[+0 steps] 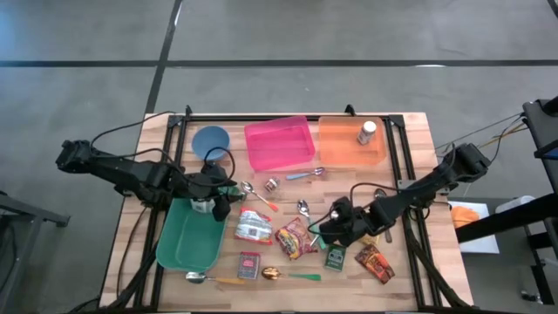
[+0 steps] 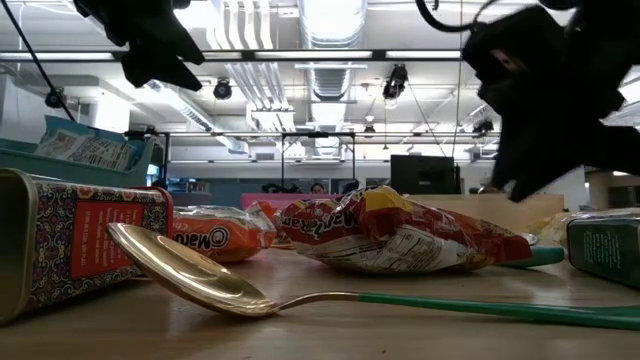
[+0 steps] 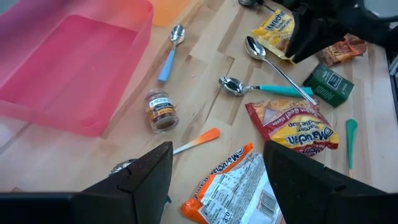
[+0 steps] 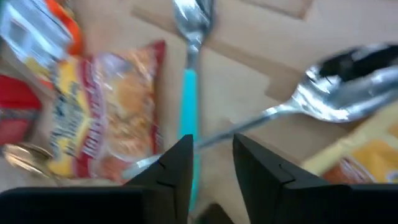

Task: Pick & Place Food Item
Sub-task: Put the silver spoon into the pink bin

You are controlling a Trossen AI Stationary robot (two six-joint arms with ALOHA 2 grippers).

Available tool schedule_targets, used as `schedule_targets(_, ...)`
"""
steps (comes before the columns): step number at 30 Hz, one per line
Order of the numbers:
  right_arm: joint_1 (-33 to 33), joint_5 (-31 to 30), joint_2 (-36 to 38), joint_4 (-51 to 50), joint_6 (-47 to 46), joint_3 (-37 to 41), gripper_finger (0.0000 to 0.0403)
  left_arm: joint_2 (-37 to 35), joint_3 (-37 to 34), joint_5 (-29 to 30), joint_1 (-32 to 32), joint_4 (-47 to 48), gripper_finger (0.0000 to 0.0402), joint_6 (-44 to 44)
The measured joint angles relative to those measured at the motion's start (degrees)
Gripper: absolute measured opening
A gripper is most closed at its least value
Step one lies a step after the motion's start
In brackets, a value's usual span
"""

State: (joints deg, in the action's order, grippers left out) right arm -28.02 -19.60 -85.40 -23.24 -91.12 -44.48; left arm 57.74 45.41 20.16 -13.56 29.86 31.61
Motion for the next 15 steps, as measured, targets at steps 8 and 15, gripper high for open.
schedule_targets(8,-0.25,0.35,0.0,0.28,-9.46,1.13,0.0218,0.0,0.0,-0.02,0.0,0.16,0.0255,0.23)
schedule_targets(15,-1.24,0.16,-1.99,6.35,-17.41,1.15,0.0263,0.0,0.0,-0.03,0.0,0.16,0.0255,0.29)
